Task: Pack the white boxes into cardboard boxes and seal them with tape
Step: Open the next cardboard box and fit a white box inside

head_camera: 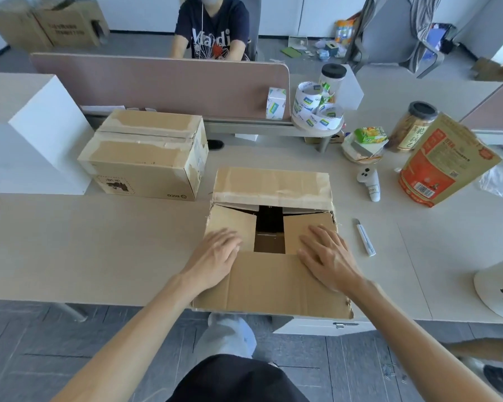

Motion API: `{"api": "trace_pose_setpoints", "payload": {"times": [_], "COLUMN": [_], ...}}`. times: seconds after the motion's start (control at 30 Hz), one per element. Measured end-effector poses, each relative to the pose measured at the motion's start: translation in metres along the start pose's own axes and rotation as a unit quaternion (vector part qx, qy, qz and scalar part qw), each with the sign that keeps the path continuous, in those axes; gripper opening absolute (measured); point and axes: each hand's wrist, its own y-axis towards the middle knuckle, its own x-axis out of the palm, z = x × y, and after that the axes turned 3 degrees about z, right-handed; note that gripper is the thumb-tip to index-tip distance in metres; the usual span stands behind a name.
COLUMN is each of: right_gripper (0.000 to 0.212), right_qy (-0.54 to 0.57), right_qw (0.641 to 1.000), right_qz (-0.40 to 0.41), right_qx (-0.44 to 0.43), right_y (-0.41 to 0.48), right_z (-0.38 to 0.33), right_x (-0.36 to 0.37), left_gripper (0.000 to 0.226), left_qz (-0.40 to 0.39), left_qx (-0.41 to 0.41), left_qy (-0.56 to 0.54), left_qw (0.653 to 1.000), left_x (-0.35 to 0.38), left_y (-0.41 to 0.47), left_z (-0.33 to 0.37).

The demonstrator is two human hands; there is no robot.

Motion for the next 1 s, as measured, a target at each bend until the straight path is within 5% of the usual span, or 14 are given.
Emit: {"api": "trace_pose_setpoints", "payload": {"times": [0.2,0.33,0.47,0.7,1.0], "right_gripper": [0.06,0.055,0.058,0.063,0.043], "right_qy": [-0.007,0.002,0.011,0.027,-0.049], "right_qw": [1.0,0.995,0.99,0.994,0.995], "right_qz": [0.015,0.092,0.134,0.083,0.012], "right_qx": [0.017,0.025,0.034,0.059,0.085], "right_y": [0.042,0.07,0.102,0.159,0.176], "right_z": [0.018,0.019,0.019,0.025,0.028], "right_x": [0.002,-0.008,-0.009,-0.001,-0.002], "left_gripper": [0.065,0.039,0.038,0.039,0.027], "left_qz": [0.012,0.079,0.098,0.112,-0.05], "left_qx": [0.005,0.009,0.012,0.02,0.184], "left_qy": [0.003,-0.03,-0.035,-0.017,0.029], "left_qw": [1.0,0.996,0.995,0.993,0.981], "left_x": [0.006,-0.003,-0.014,-0.028,0.02], "left_y": [0.048,0.079,0.109,0.156,0.153], "left_z": [-0.015,-0.021,-0.033,-0.054,-0.031]}}
